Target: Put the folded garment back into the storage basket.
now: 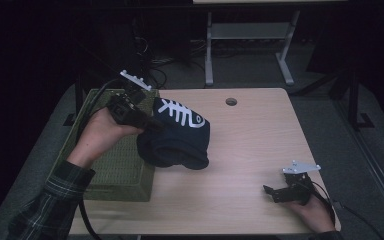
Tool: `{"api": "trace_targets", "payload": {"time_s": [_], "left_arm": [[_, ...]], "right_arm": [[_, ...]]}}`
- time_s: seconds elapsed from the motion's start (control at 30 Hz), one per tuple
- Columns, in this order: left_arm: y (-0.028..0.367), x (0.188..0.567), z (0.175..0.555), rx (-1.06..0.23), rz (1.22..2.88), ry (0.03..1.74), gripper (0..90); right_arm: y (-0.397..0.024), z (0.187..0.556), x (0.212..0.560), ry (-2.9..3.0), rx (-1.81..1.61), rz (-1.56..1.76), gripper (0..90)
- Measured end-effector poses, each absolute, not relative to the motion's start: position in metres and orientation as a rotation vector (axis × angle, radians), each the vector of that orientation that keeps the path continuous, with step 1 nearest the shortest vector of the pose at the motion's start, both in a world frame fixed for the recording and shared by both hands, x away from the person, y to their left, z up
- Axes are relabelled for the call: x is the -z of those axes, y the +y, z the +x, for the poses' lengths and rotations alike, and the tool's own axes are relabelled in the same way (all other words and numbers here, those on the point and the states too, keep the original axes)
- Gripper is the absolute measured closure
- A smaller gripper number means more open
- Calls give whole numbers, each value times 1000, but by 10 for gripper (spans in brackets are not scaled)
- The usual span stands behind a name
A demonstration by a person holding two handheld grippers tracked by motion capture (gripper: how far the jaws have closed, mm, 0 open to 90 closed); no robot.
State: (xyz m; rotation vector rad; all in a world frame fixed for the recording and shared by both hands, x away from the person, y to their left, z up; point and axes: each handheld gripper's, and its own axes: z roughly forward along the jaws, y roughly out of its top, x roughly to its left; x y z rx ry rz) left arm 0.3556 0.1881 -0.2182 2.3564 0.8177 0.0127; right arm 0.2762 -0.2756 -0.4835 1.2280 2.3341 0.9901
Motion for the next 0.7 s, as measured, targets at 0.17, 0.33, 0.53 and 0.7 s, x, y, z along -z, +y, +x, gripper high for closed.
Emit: {"api": "trace_targets", "payload": {"time_s": [0.17,0.33,0.53,0.7], "left_arm": [[207,206,353,-46,2331,845,752],[226,198,350,-70,2319,884,752],[249,191,344,-91,2292,930,753],[268,186,340,-105,2269,962,753]], "right_arm": [[-276,276,484,2334,-990,1228,27],[-276,276,484,2334,-990,1228,28],[-276,276,484,2334,-990,1228,28],[-275,276,484,2332,-989,1230,28]]}}
